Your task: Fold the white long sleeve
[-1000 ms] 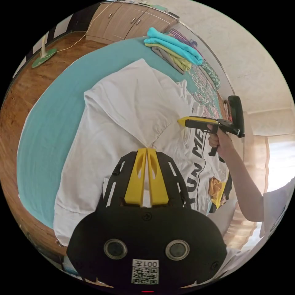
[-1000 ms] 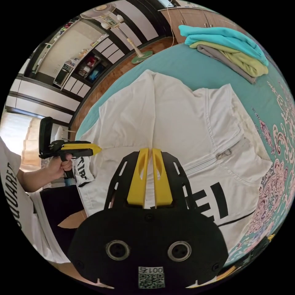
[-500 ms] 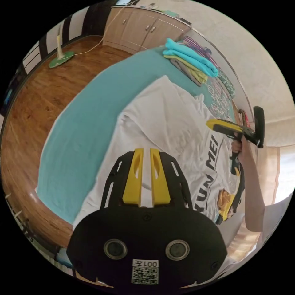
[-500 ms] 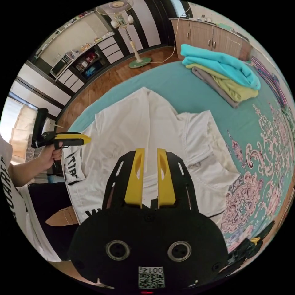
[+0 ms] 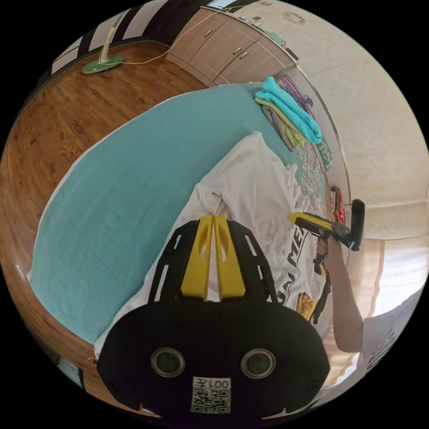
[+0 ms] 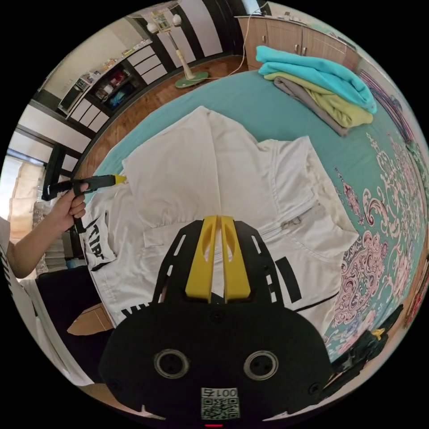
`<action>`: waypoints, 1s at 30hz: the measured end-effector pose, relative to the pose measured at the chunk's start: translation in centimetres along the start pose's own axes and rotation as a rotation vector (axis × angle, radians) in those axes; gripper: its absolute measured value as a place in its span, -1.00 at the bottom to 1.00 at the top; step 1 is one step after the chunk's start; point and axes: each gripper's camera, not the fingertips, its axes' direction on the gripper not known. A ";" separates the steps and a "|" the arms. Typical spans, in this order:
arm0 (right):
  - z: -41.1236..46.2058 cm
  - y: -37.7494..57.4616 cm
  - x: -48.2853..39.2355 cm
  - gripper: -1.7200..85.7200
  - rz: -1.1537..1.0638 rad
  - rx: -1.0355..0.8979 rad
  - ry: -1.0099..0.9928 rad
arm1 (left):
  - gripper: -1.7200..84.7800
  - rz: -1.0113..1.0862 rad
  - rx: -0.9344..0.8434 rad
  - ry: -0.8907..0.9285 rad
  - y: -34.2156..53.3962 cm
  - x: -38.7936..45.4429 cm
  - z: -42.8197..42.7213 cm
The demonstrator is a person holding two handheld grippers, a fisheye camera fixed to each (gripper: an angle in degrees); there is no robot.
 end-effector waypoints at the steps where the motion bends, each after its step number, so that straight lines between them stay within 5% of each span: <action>1: 0.2 0.1 0.3 -0.90 0.011 -0.013 -0.013 | -0.98 -0.004 0.005 0.012 0.4 0.2 0.2; 8: -0.5 1.9 -1.9 -0.80 0.033 -0.057 0.019 | -0.97 0.060 0.029 -0.167 0.7 1.7 0.3; 18: 0.0 6.6 -6.5 -0.72 0.202 -0.029 -0.135 | -0.86 0.384 -0.086 -0.365 1.9 7.1 4.2; 25: 0.5 6.6 -9.0 -0.75 0.151 -0.069 -0.141 | -0.96 0.612 -0.084 -0.587 4.3 11.7 7.3; 30: 0.3 7.2 -10.2 -0.78 0.161 -0.071 -0.137 | -0.98 0.462 -0.062 -0.418 4.1 10.9 7.3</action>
